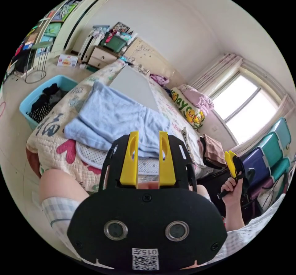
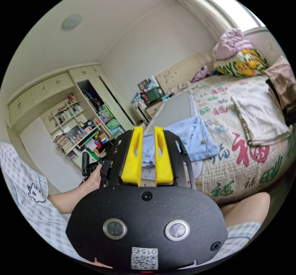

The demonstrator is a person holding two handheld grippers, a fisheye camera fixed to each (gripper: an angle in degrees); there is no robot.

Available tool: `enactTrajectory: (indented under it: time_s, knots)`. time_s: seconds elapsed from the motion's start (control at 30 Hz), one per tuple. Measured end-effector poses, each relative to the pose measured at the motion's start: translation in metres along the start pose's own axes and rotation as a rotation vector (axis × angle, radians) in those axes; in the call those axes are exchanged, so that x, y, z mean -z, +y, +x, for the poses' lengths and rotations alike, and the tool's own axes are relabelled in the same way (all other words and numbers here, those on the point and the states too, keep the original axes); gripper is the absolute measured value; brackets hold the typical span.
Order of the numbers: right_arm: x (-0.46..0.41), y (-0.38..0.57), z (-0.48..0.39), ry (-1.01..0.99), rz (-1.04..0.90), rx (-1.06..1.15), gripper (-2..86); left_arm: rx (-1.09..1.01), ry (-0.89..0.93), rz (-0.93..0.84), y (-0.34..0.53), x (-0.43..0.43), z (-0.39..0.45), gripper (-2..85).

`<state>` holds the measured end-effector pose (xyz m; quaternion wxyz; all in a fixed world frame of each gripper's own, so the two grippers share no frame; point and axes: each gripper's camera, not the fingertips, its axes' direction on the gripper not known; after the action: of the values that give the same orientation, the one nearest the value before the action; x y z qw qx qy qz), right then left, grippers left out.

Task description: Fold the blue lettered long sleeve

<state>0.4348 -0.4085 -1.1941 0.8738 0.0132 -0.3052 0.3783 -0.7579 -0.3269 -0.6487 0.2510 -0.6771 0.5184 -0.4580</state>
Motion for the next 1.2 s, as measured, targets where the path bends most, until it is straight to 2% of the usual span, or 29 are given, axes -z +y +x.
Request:
enactTrajectory:
  time_s: [0.07, 0.13, 0.23, 0.33, 0.37, 0.43, 0.57, 0.83, 1.2]
  knots:
    - [0.024, -0.004, -0.014, 0.012, 0.076, 0.076, 13.5, -0.083, 0.033, 0.128, 0.002, 0.029, 0.027, 13.8]
    - [0.053, -0.007, -0.031, 0.067, 0.173, 0.155, 23.5, -0.147, 0.067, 0.213, 0.001, 0.049, 0.048, 17.7]
    - [0.088, -0.007, -0.044, 0.101, 0.28, 0.221, 30.6, -0.228, 0.126, 0.306, 0.002, 0.078, 0.08, 25.4]
    - [0.131, 0.005, -0.054, 0.115, 0.503, 0.327, 33.1, -0.352, 0.124, 0.441, 0.015, 0.11, 0.113, 30.6]
    - [0.138, 0.003, -0.055, 0.111, 0.508, 0.338, 33.6, -0.42, 0.111, 0.533, 0.025, 0.124, 0.127, 31.9]
    - [0.16, -0.005, -0.055, 0.117, 0.505, 0.354, 35.1, -0.498, 0.109, 0.605, 0.038, 0.142, 0.145, 33.3]
    - [0.193, -0.019, -0.048, 0.129, 0.506, 0.326, 37.8, -0.554, 0.15, 0.622, 0.051, 0.171, 0.171, 36.1]
    - [0.252, -0.049, -0.036, -0.021, 0.484, 0.345, 39.7, -0.643, 0.205, 0.67, 0.067, 0.219, 0.208, 38.5]
    - [0.275, -0.059, -0.012, -0.085, 0.448, 0.388, 39.5, -0.717, 0.229, 0.665, 0.088, 0.242, 0.237, 38.7]
